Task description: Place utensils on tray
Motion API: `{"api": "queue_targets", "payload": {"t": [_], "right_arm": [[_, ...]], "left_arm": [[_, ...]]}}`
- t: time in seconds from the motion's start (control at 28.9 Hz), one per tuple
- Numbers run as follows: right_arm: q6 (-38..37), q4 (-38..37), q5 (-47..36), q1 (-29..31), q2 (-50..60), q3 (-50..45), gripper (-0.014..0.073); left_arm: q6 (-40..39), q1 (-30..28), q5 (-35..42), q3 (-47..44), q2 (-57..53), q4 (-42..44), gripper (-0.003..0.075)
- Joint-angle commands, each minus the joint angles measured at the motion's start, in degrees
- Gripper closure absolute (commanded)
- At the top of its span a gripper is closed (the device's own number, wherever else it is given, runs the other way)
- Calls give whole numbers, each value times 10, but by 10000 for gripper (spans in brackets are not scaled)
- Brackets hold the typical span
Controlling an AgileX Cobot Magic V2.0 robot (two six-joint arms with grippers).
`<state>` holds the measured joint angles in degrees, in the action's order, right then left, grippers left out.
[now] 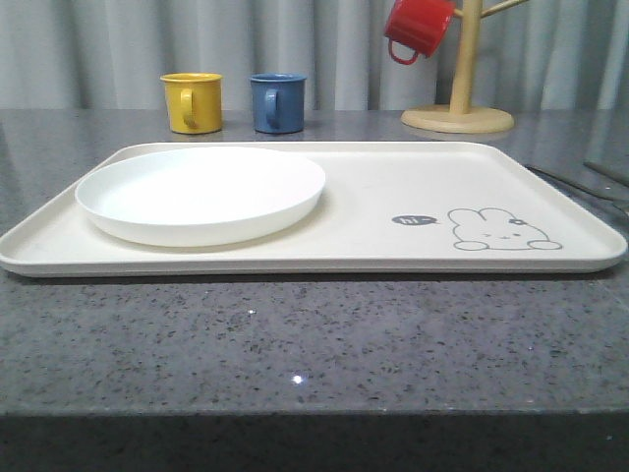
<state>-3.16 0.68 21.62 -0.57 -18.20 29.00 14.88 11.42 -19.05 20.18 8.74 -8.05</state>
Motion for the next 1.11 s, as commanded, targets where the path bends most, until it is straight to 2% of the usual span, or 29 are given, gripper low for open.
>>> {"api": "queue_targets", "payload": {"t": [0.0,0.66,0.76,1.07], "right_arm": [[5,-7,-48,2,-11,19,-51],[5,-3,-47,2,-16,22,-46],[5,-3,-23,2,-40,34,-11],[5,-3,81,2,-201,122,179]], "left_arm": [[-6,-1,53,14,3,-10,738],[-6,-1,53,14,3,-10,738],[-6,-1,53,14,3,-10,738],[-6,-1,53,14,3,-10,738]]}}
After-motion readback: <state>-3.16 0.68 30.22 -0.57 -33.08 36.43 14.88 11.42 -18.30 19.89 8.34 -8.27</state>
